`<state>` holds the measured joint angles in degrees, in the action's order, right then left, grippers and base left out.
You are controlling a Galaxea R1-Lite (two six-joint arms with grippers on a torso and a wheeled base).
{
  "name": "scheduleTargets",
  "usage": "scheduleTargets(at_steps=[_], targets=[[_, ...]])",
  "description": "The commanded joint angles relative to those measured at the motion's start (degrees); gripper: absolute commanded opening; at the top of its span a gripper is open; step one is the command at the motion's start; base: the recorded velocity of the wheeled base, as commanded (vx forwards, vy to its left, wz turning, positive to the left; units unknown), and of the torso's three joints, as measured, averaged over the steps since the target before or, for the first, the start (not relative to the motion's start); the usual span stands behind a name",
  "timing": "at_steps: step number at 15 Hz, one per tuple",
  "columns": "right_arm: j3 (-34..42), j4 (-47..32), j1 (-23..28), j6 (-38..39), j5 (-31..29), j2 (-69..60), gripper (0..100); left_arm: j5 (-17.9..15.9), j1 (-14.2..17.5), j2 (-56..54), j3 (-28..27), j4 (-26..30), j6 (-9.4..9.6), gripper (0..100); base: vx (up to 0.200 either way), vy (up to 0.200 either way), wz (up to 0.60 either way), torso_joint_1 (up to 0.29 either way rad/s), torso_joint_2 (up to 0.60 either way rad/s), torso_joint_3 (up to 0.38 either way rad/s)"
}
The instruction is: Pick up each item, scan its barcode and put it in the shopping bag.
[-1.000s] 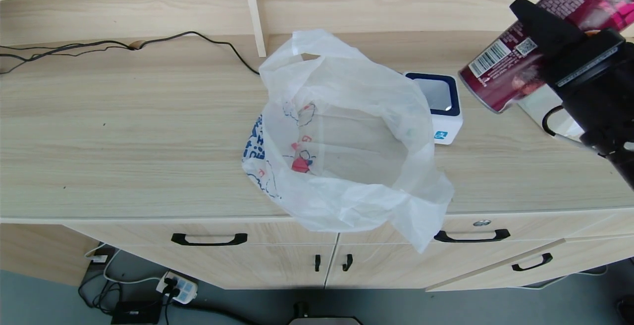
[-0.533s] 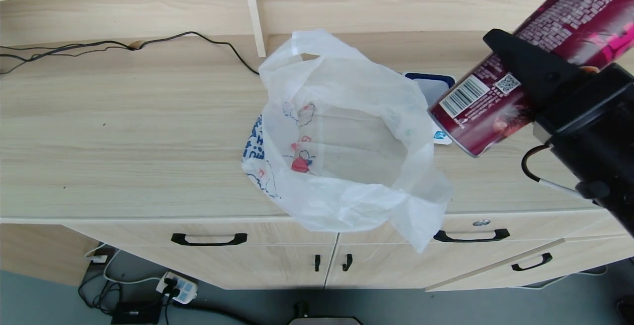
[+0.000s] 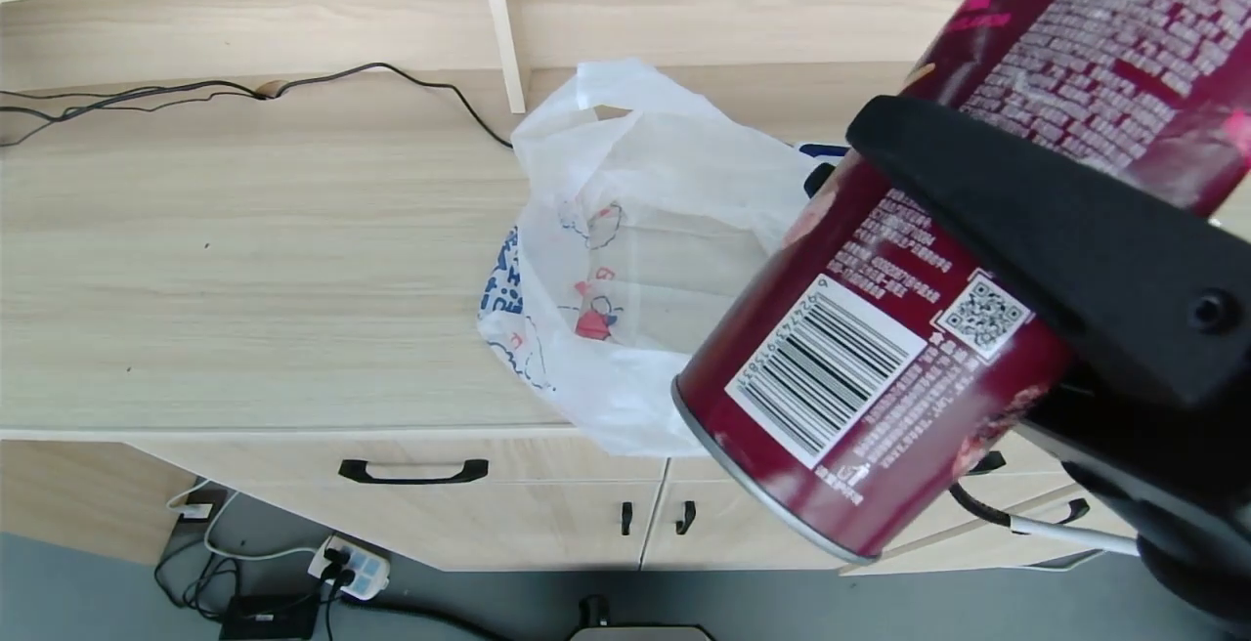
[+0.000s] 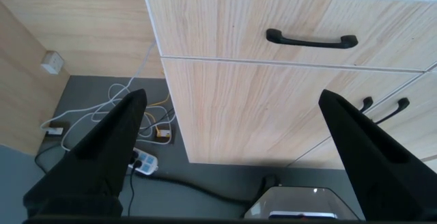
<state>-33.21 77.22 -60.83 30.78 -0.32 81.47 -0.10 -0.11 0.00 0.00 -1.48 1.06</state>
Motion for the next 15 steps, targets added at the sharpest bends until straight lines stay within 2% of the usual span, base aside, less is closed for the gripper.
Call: scheduleTargets(at_steps=[1,3,6,9,15], targets=[[-1.8,0.0,-2.1,1.1,1.5,1.5,0,0.0,0.0,0.1,0.0,0.0,-0.01,100,0.000,0.000,0.00,0.000,0.00,0.000],[-5.0,0.0,-5.9,3.3,1.5,1.7,0,0.0,0.0,0.1,0.0,0.0,0.08,100,0.000,0.000,0.00,0.000,0.00,0.000],[-4.8,0.0,-7.5,4.5,1.5,1.7,0,0.0,0.0,0.1,0.0,0.0,-0.01,100,0.000,0.000,0.00,0.000,0.00,0.000],[-4.8,0.0,-13.3,5.4,1.9,1.5,0,0.0,0.0,0.0,0.0,0.0,-0.01,100,0.000,0.000,0.00,0.000,0.00,0.000],[-5.5,0.0,-13.3,5.9,1.5,2.6,0,0.0,0.0,0.1,0.0,-0.1,0.08,100,0.000,0.000,0.00,0.000,0.00,0.000]])
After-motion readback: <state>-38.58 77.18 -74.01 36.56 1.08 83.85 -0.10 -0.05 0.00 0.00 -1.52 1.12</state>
